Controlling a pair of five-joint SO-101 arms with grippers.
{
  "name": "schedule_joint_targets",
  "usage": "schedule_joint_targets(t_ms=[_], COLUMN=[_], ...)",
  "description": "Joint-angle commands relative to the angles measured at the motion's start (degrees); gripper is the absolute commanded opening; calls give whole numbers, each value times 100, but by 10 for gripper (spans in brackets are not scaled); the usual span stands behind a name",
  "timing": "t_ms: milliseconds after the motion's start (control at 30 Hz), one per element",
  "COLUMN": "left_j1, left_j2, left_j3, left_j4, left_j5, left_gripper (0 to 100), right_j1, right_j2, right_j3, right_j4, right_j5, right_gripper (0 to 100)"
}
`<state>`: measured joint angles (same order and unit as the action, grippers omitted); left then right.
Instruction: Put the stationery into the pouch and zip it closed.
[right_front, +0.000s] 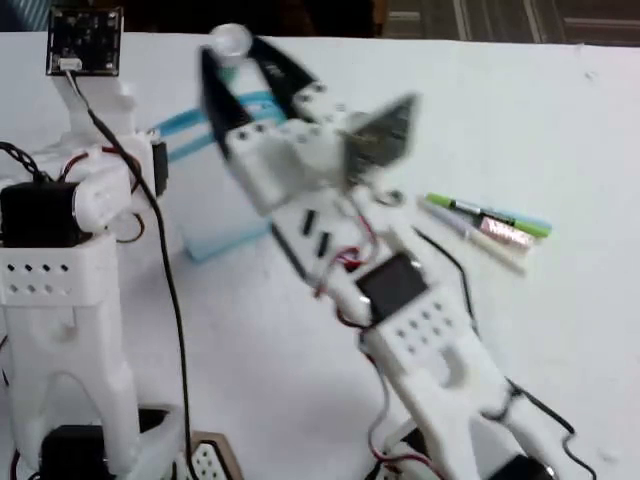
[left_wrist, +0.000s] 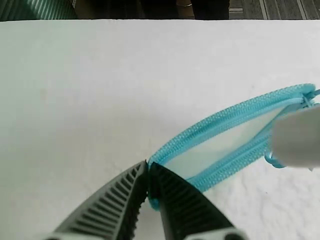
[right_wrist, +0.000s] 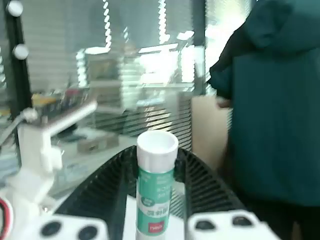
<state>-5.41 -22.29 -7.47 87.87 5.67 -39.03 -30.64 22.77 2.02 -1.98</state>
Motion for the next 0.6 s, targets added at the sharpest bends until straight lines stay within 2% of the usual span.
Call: schedule_joint_targets(t_ms=[0,300,567], left_j1=[31,31,40], left_j2=[48,48,48], left_j3=[35,35,35], left_j4=[18,0,-18], left_j5=[44,44,44], left_gripper=[24,24,24], right_j1=[-48,-22,-31], right_j2=[470,1068,1042], right_j3=[-334,-290,-158], right_j4=[-268,-207,769], right_j5=[62,62,158], right_gripper=[16,16,33])
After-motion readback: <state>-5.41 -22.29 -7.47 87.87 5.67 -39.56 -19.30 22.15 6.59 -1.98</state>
